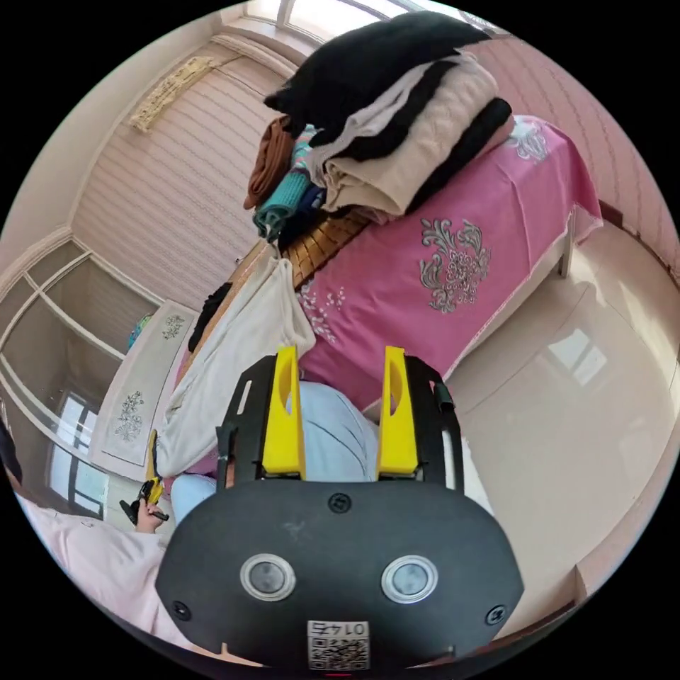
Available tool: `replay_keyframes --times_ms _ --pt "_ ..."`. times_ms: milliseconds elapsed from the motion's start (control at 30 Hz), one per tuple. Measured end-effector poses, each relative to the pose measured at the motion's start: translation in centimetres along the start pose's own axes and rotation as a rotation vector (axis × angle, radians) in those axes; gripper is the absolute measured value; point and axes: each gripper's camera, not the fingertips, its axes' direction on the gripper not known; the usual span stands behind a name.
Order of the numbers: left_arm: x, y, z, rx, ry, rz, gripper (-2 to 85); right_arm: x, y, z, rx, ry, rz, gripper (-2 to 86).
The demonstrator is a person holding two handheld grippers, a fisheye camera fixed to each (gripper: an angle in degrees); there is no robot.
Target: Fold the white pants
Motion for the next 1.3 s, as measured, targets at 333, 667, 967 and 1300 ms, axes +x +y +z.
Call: replay_keyframes --times_ms 333,667,967,1300 --pt "-4.0 -4.7 2.8 -0.072 0.06 -0.002 8.8 -2.9 -2.7 4.4 -0.064 -0.28 0.066 10.3" --pt "-5.3 -6.1 -0.4 -0.021 0.18 0.091 3.7 -8.6 -4.3 4.9 -0.115 -0.14 -0.093 1.5" --pt "0.3 -11.9 -2.7 0.125 0.235 0.301 3.1 -19.2 -10.5 3.7 -0.025 -0.085 -0.409 1.1" --pt "15.6 -28.4 10.6 -0.019 0.018 0.374 9.0 -35.4 -27.7 19.4 -0.057 0.167 -0.562 4.4"
